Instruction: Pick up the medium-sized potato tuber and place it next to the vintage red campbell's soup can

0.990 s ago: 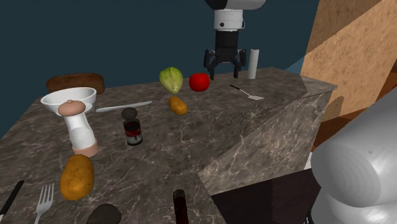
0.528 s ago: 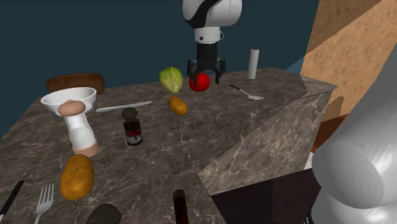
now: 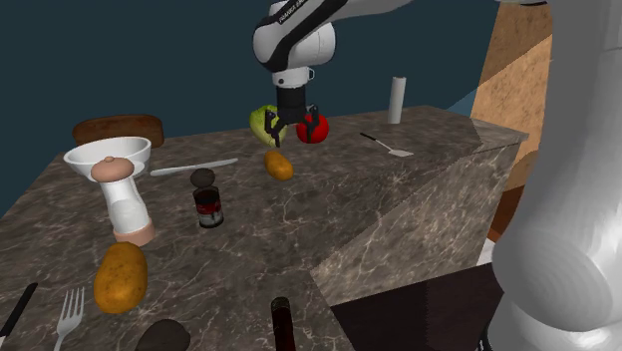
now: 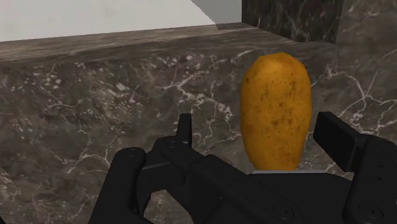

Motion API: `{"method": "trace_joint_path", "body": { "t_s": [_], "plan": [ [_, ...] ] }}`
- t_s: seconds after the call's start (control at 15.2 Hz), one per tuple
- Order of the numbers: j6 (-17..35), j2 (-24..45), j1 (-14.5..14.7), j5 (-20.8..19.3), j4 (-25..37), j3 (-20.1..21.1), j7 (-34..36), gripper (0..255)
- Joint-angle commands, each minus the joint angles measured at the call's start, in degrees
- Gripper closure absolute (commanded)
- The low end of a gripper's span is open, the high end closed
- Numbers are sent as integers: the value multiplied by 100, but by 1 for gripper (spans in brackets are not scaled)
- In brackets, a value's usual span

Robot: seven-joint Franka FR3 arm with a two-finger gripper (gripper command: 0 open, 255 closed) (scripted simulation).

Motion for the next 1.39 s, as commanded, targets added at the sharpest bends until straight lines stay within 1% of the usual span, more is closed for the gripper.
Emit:
{"method": "trace_joint_path", "body": {
  "t_s": [0.0,0.33,0.86,1.32],
  "plan": [
    [0,415,86,-126,424,14,51,0],
    [-118,1488,360,-407,1623,11,158,0],
    [335,1732,356,-466,1411,-28,196,0],
    [334,1733,357,-466,1413,-28,196,0]
  ]
}}
